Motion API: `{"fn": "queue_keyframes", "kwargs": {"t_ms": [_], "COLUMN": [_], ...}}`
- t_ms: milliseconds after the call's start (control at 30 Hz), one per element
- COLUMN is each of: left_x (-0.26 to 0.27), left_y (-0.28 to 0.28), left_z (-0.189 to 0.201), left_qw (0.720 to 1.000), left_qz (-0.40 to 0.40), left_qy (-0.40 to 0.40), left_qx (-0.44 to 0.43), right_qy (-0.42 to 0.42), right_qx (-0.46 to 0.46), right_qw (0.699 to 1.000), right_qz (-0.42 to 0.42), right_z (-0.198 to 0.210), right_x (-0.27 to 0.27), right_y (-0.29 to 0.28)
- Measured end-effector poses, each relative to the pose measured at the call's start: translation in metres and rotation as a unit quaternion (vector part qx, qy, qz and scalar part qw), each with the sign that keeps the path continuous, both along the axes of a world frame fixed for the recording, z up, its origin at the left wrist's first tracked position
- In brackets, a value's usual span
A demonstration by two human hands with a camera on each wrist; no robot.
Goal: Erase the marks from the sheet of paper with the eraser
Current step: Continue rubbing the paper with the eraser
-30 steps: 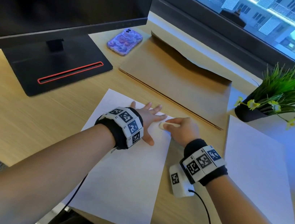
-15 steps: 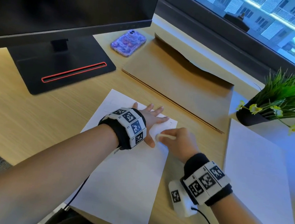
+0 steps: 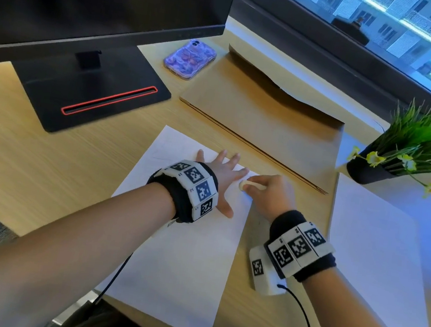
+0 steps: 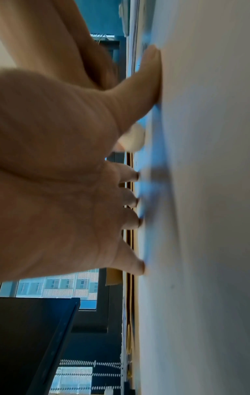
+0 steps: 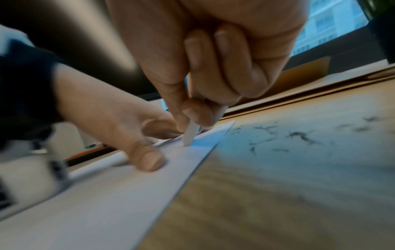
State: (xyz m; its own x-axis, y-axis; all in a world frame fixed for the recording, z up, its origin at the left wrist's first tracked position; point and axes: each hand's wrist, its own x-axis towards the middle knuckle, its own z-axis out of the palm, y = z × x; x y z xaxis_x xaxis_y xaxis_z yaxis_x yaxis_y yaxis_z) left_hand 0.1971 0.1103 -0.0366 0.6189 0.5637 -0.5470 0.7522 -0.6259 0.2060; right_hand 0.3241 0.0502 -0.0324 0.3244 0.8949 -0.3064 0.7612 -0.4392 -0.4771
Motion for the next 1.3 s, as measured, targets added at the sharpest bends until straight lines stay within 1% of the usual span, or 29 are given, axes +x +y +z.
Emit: {"fn": "queue_keyframes", "kwargs": {"t_ms": [133,200,300,333,367,467,500,567,667,733,833,900,967,1033,1067,1167,1200,1233,1300], "left_x": [-0.001,-0.001,-0.001,-0.001,-0.001,-0.001,-0.001,-0.001,-0.001,-0.001,0.0,0.0,0.0,0.0,-0.001,-0.001,-0.001,-0.001,-0.001], "left_y": [0.0,0.0,-0.001,-0.001,0.0,0.0,0.0,0.0,0.0,0.001,0.001,0.001,0.001,0.0,0.001,0.0,0.0,0.0,0.0], "left_z": [0.0,0.001,0.0,0.0,-0.001,-0.001,-0.001,-0.001,-0.003,-0.003,-0.002,-0.003,-0.003,-0.003,-0.003,-0.002,-0.002,-0.002,-0.002], "left_qw": [1.0,1.0,1.0,1.0,1.0,1.0,1.0,1.0,1.0,1.0,1.0,1.0,1.0,1.0,1.0,1.0,1.0,1.0,1.0], "left_qz": [-0.004,-0.005,-0.002,-0.001,-0.001,-0.005,-0.006,-0.005,-0.003,-0.004,-0.009,-0.007,-0.003,-0.001,-0.002,-0.008,-0.008,-0.008,-0.004], "left_qy": [0.004,0.004,0.004,0.004,0.005,0.007,0.008,0.007,0.007,0.009,0.017,0.015,0.012,0.01,0.01,0.012,0.012,0.011,0.01], "left_qx": [0.0,0.002,0.004,0.005,0.004,0.001,0.002,0.002,0.001,0.002,0.006,0.007,0.005,0.001,0.001,0.003,0.003,0.004,0.004], "right_qy": [0.03,0.029,0.019,0.02,0.024,0.012,0.01,0.015,0.012,0.017,0.013,0.032,0.036,0.03,0.028,0.02,0.027,0.036,0.036], "right_qx": [-0.056,-0.058,-0.021,-0.012,-0.011,-0.048,-0.059,-0.059,-0.019,-0.023,-0.067,-0.068,-0.043,-0.021,-0.022,-0.071,-0.079,-0.078,-0.047], "right_qw": [0.995,0.996,1.0,1.0,1.0,0.995,0.994,0.996,1.0,1.0,0.994,0.995,0.998,0.999,0.999,0.994,0.993,0.994,0.998], "right_qz": [0.078,0.059,0.004,0.002,0.014,0.087,0.094,0.064,-0.008,0.007,0.084,0.069,0.014,-0.012,0.0,0.083,0.087,0.074,0.018], "right_z": [-0.003,0.001,0.004,0.005,0.005,0.001,0.001,0.005,0.008,0.007,0.002,0.006,0.007,0.006,0.005,0.001,0.002,0.003,0.004], "right_x": [-0.002,0.003,0.008,0.006,0.003,-0.006,-0.005,0.0,0.008,0.002,-0.005,-0.001,0.005,0.006,0.004,-0.002,0.0,0.002,0.008], "right_y": [-0.017,-0.009,0.002,0.0,-0.004,-0.021,-0.021,-0.01,0.002,-0.005,-0.018,-0.011,0.001,0.002,-0.003,-0.02,-0.02,-0.014,-0.002]}}
